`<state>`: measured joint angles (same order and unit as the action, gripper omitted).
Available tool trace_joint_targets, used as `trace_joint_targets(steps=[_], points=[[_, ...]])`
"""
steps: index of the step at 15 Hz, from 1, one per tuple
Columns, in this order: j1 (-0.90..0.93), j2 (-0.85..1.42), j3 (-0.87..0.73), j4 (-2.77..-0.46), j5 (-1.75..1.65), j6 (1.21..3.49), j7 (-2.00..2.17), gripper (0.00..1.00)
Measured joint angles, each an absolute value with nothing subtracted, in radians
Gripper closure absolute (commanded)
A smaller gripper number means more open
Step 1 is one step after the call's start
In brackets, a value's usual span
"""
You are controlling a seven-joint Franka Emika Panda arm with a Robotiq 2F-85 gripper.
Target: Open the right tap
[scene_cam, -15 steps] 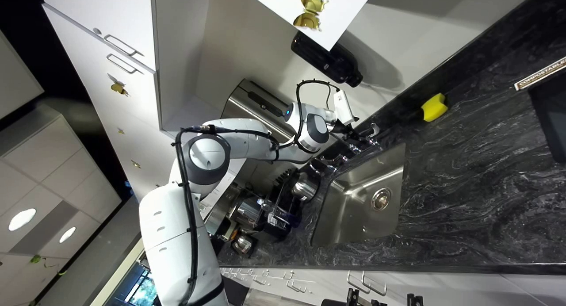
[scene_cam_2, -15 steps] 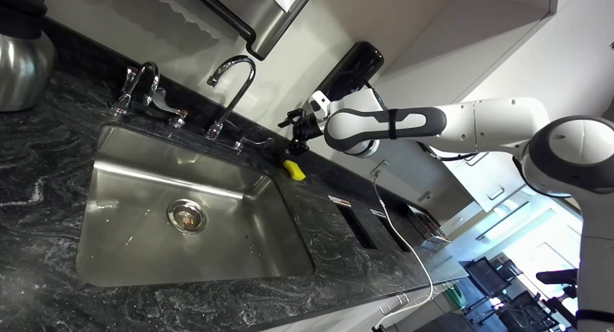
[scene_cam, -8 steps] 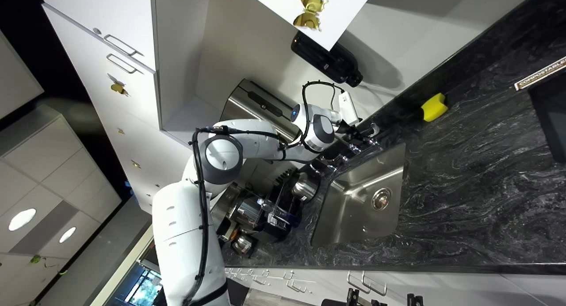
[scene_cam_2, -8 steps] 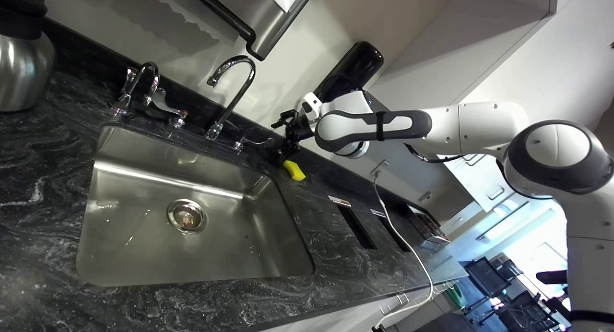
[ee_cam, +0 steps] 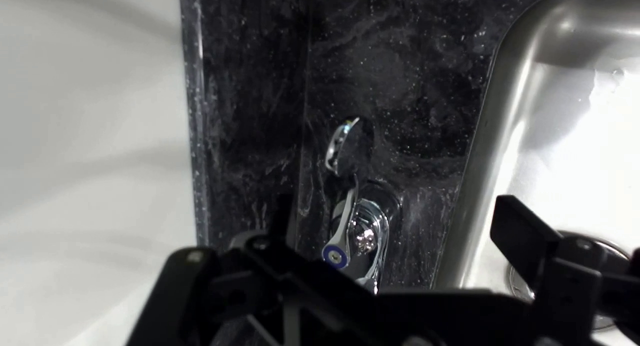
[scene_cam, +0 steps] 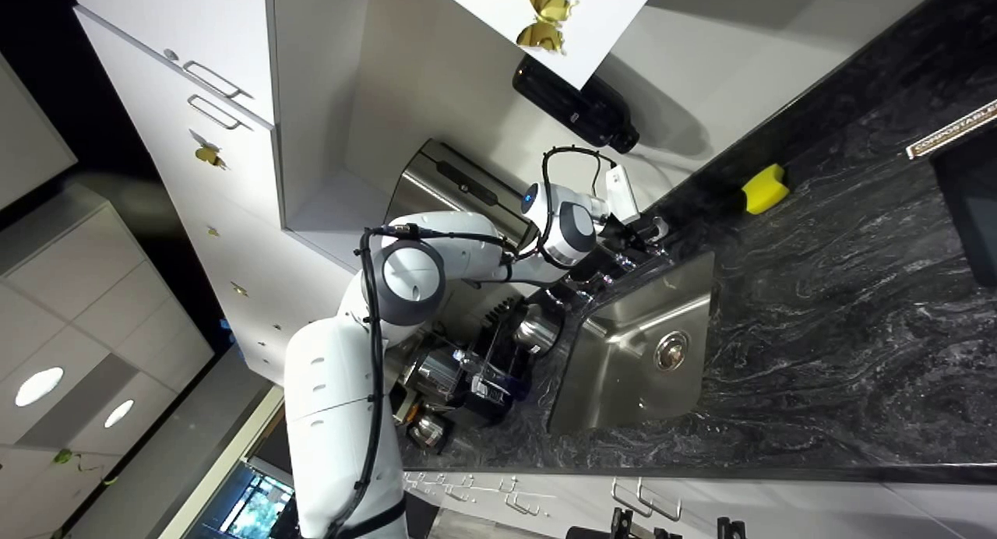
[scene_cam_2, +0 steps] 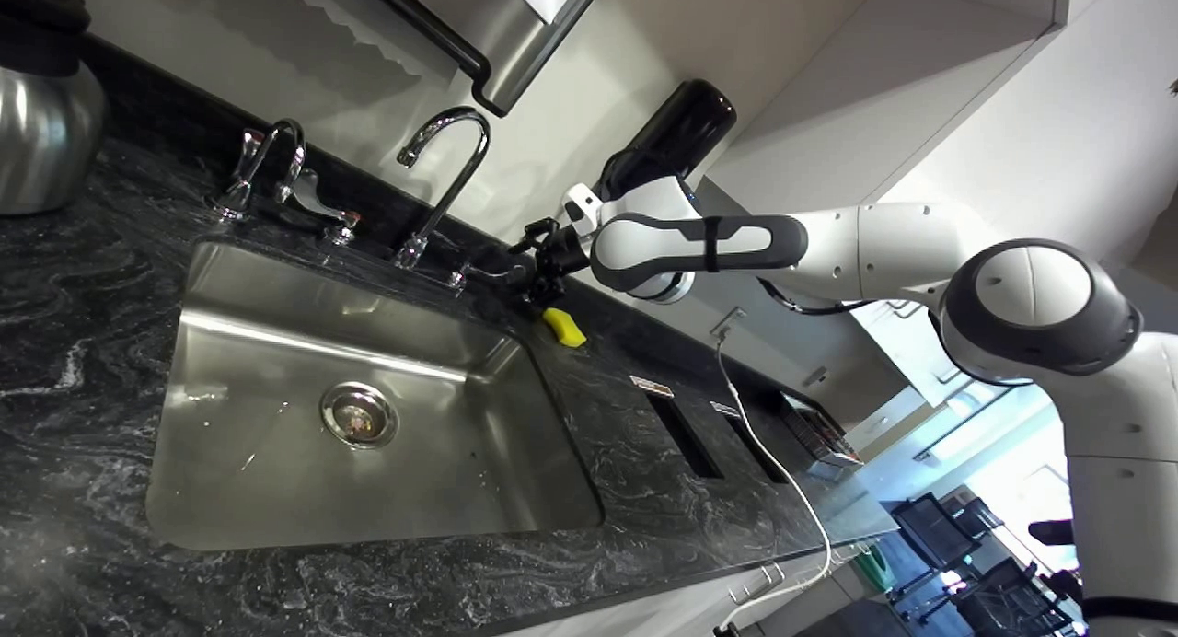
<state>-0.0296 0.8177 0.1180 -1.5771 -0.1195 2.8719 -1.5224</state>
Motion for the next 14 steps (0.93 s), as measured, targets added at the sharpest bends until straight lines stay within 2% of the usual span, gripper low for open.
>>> trace_joint_targets(steps=[9, 10, 11, 14], points=[[-0.029, 0.871, 0.112, -1.508, -0.12, 2.792, -1.521, 0.0], [-0.029, 0.877, 0.11, -1.501, -0.12, 2.785, -1.521, 0.25], [-0.029, 0.883, 0.11, -1.495, -0.12, 2.78, -1.521, 0.26], [-0.028, 0.893, 0.11, -1.474, -0.12, 2.777, -1.52, 0.51]])
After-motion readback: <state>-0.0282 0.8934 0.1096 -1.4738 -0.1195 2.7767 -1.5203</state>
